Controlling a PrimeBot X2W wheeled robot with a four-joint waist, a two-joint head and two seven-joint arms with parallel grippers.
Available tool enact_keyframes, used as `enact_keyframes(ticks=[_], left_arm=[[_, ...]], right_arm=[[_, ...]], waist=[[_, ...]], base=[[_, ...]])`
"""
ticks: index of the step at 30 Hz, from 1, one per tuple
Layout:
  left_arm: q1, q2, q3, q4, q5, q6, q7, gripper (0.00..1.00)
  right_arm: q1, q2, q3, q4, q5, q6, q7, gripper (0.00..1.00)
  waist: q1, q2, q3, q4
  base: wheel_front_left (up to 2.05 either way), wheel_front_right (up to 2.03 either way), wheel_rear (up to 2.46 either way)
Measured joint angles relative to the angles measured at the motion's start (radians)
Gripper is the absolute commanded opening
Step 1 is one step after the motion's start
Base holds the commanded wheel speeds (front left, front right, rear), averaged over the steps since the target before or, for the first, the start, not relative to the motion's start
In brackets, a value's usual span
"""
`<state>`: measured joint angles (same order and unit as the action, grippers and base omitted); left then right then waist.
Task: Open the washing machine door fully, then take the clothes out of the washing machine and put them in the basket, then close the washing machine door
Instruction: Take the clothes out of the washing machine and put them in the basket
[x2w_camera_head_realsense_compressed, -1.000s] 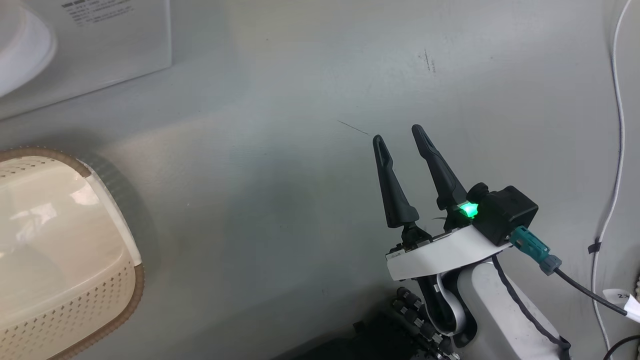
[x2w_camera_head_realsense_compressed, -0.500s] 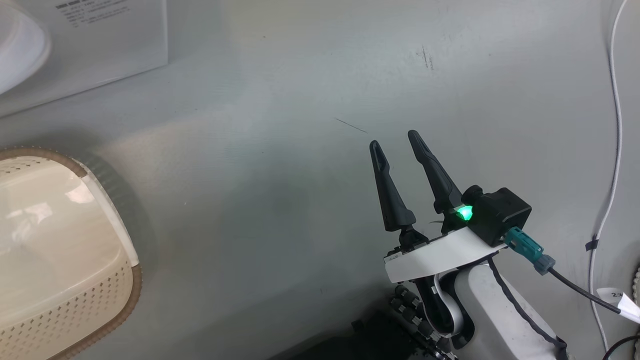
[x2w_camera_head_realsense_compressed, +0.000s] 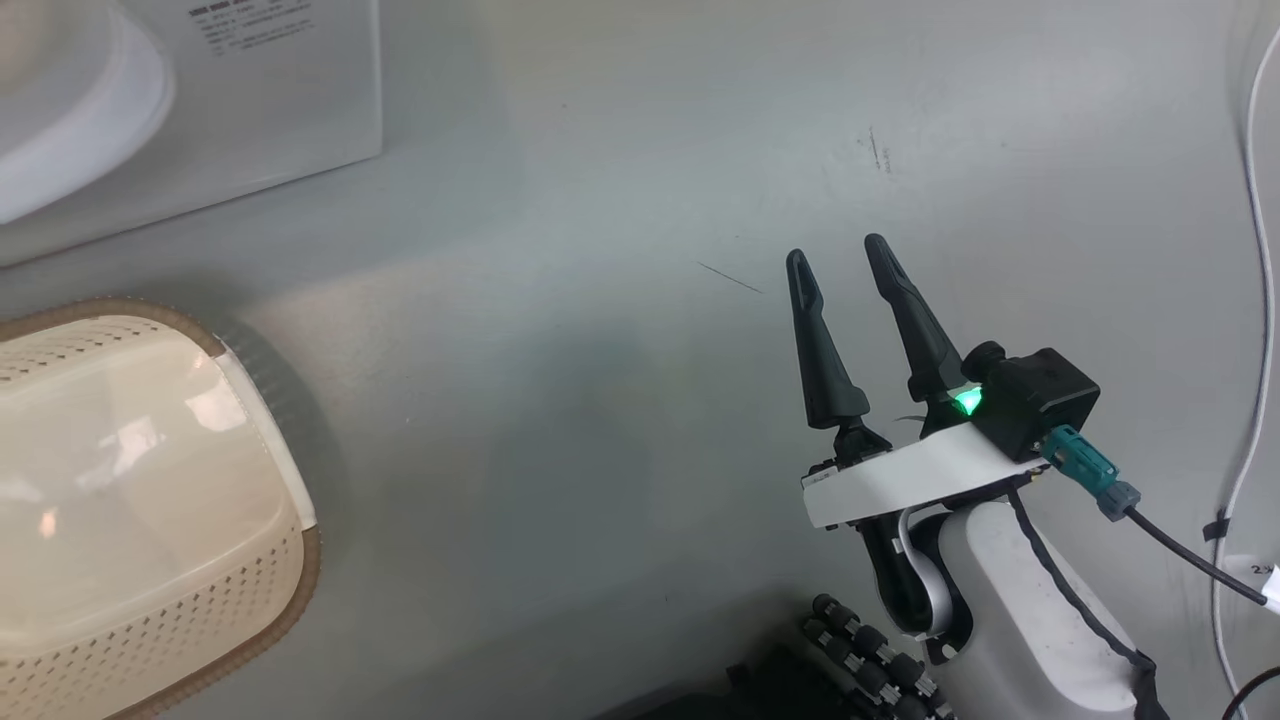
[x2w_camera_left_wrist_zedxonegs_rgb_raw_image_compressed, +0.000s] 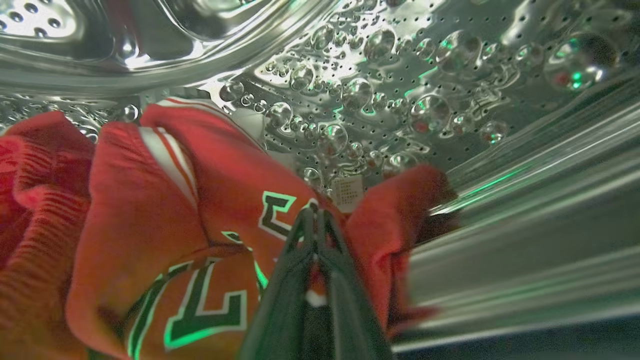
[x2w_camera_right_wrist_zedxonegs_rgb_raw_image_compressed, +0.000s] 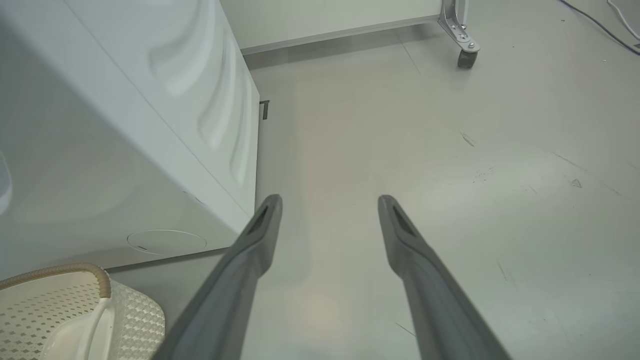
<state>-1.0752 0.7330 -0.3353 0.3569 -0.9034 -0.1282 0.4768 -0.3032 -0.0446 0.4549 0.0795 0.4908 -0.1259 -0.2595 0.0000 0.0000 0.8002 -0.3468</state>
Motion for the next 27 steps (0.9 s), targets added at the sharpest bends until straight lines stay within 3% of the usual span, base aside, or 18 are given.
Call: enact_keyframes(ticks=[7, 27], left_arm=[[0.062, -0.083, -0.022, -0.001, -0.010, 0.000, -0.142, 0.00], [0.289, -0.230, -0.167, 0.053, -0.009, 0.000, -0.421, 0.00]], right_arm=[[-0.002, 0.000, -0.041, 0.036, -0.033, 0.000, 0.000, 1.00], [0.005, -0.002, -0.123, 0.123, -0.116, 0.000, 0.000, 1.00]], waist=[[0.0000, 0.0000, -0.047, 0.042], [0.0000, 0.0000, -0.223, 0.174]], base=[[0.00, 0.00, 0.00], [0.00, 0.00, 0.00]])
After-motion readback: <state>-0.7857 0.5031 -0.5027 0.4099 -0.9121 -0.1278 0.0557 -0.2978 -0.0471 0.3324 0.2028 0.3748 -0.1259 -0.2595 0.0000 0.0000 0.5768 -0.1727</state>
